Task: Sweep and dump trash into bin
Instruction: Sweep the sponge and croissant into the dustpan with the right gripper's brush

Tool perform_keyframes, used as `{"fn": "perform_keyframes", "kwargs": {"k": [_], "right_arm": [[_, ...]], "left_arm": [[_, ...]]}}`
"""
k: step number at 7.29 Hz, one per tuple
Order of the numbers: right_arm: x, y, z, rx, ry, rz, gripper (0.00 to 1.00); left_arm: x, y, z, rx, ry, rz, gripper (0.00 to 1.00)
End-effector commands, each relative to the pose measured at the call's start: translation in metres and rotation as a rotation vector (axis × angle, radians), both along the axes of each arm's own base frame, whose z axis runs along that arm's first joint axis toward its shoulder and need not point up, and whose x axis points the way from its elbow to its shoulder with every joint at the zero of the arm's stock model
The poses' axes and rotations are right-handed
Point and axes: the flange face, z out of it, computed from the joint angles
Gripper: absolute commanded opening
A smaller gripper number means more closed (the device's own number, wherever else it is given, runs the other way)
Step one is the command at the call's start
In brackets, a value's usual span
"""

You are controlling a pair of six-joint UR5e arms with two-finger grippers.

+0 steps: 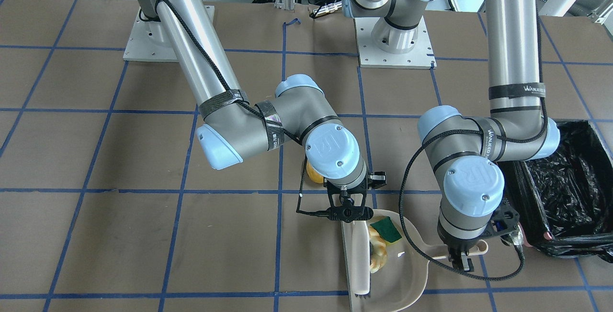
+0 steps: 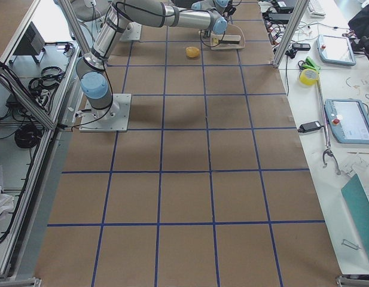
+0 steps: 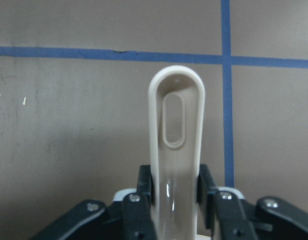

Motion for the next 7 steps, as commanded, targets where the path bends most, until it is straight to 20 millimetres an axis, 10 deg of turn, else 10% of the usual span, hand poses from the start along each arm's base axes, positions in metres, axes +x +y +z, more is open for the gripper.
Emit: {"fn": "perform_keyframes", "kwargs": {"k": [1,5,7], "right_arm": [[-0.007,-0.002,0.005,-0.036,0.046,0.026,0.04],[-0.059,-0.002,0.041,-0.103,0.331,0.116,0.05],[-0.123,0.002,0.074,-0.015,0.412,0.171,0.04]], "left_arm": [[0.000,0.000,0.000,0.000,0.002,-0.002,0.00],[-0.001,0.001,0.000,0.003,0.004,-0.006,0.00],[-0.001,0.007,0.016,0.005,-0.001,-0.052,0.00]]}}
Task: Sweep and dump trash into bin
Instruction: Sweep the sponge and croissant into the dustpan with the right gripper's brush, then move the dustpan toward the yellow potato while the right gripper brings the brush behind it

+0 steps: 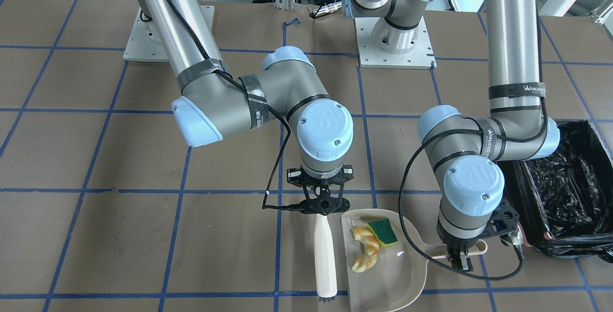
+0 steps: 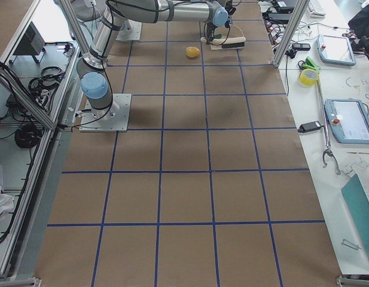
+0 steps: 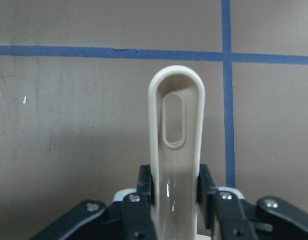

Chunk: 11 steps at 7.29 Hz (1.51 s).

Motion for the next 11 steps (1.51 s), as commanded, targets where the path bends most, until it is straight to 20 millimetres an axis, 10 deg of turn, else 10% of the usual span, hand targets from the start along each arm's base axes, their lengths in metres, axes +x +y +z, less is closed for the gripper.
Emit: {"fn": "perform_keyframes", "kwargs": {"k": [1,6,11], "right_arm": [[-0.069,0.022,0.032,0.093,0.080,-0.017,0.04],[-0.128,0.200,0.011,0.109,0.115,-0.185,0.03],[-0.046,0.265,-0.023,0.162,0.118,-0.172,0.04]], "left_arm": [[0.003,0.015,0.010,0.025,-0.007,-0.062,0.00],[0.012,0.101,0.012,0.087,0.024,-0.051,0.00],[0.005,0.188,-0.011,0.051,0.009,-0.030,0.00]]}}
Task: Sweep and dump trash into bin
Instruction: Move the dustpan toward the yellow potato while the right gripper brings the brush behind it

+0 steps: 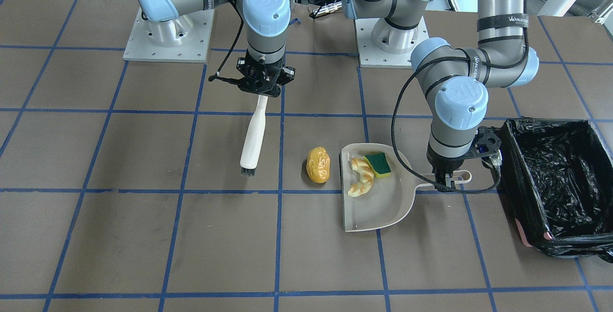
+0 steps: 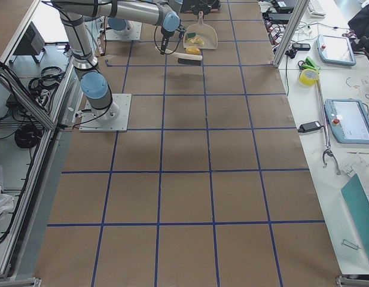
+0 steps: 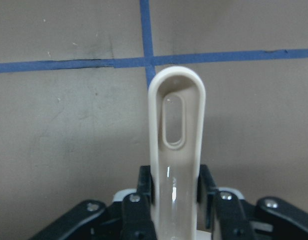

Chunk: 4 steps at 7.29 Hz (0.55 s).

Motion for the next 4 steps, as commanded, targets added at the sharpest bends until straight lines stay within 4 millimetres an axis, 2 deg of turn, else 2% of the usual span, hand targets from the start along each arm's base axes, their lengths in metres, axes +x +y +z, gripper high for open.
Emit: {"fn": "perform_keyframes", "kwargs": {"k": [1,3,4], "right_arm": [[0.021,0.006,-0.017,0.049,-0.042,0.001,0.04],[0.029,0.000,-0.033,0.038,-0.049,-0.010,0.04],[0.040,0.000,-0.043,0.023,-0.055,-0.002,0.04]], "left_arm": [[-0.003,0.023,-0.009,-0.049,-0.008,0.006,0.00],[-0.011,0.025,-0.009,-0.064,-0.004,0.031,0.00],[-0.010,0.025,-0.010,-0.063,-0.004,0.034,0.00]]}}
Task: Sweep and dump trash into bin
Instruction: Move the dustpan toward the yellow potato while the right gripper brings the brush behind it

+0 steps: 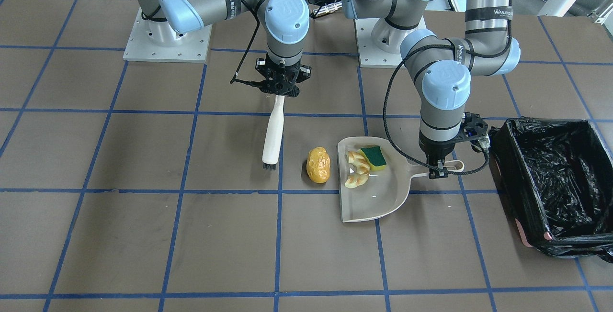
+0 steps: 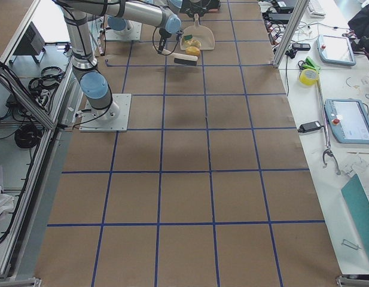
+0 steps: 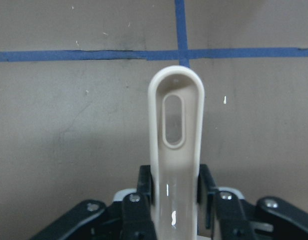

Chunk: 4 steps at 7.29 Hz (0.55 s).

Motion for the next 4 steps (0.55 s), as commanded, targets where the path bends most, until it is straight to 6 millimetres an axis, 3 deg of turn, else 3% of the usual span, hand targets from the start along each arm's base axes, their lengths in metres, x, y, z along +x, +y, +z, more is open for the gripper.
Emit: {"fn": "perform_keyframes", "kwargs": {"k": [1,4], "right_arm": [[0.017,-0.005,-0.022,-0.019,-0.005,-0.009,0.04],[0.039,-0.024,-0.029,-0.025,-0.084,-0.063,0.04]], "left_arm": [[-0.001,0.000,-0.001,-0.004,0.001,0.008,0.00],[-0.001,-0.003,-0.001,-0.004,0.001,0.008,0.00]]}}
